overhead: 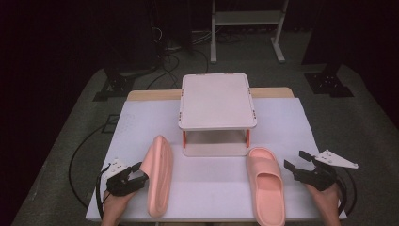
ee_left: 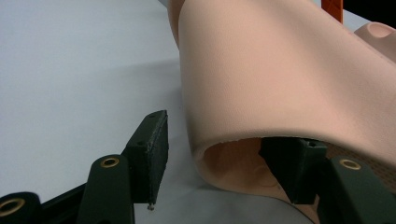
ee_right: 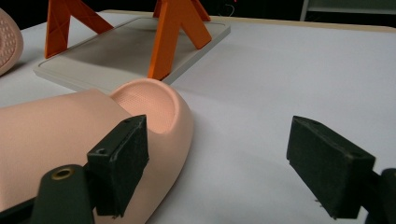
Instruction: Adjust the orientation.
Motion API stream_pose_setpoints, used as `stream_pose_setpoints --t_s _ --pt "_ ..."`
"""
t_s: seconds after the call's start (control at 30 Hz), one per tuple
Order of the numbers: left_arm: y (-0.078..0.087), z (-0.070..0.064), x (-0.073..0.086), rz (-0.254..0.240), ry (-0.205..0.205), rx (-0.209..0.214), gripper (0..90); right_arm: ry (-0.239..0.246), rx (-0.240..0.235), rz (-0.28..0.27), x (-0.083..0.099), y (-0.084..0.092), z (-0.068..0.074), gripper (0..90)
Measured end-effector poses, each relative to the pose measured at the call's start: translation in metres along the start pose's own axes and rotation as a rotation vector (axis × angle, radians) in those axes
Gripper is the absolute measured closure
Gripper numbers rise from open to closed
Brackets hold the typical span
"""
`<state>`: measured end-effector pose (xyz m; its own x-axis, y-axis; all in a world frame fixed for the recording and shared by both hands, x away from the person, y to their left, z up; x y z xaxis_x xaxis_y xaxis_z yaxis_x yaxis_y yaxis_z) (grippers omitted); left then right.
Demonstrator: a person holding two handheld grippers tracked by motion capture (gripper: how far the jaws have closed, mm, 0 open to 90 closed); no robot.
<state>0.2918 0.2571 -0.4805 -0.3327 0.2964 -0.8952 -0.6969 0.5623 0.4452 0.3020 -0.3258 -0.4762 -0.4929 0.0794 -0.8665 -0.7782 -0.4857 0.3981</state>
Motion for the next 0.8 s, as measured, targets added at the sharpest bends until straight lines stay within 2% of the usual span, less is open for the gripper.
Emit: stream_pose_setpoints --t_s 0.8 --pt "-0.006 -0.022 -0.017 -0.057 -0.042 0.022 42.3 -0.019 -0.008 0.003 0.002 0.002 -0.002 20.2"
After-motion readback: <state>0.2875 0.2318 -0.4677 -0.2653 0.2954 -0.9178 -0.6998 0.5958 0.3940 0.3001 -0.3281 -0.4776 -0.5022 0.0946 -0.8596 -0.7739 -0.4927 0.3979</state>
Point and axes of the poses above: each handheld gripper's, and its own axes: y roughly backward along the jaws, x roughly out of its underside, z roughly to its left, the point moved 3 cm from there along -y, roughly forward along the jaws, and after that the axes turned 11 degrees about -y, right-handed, at the moved point
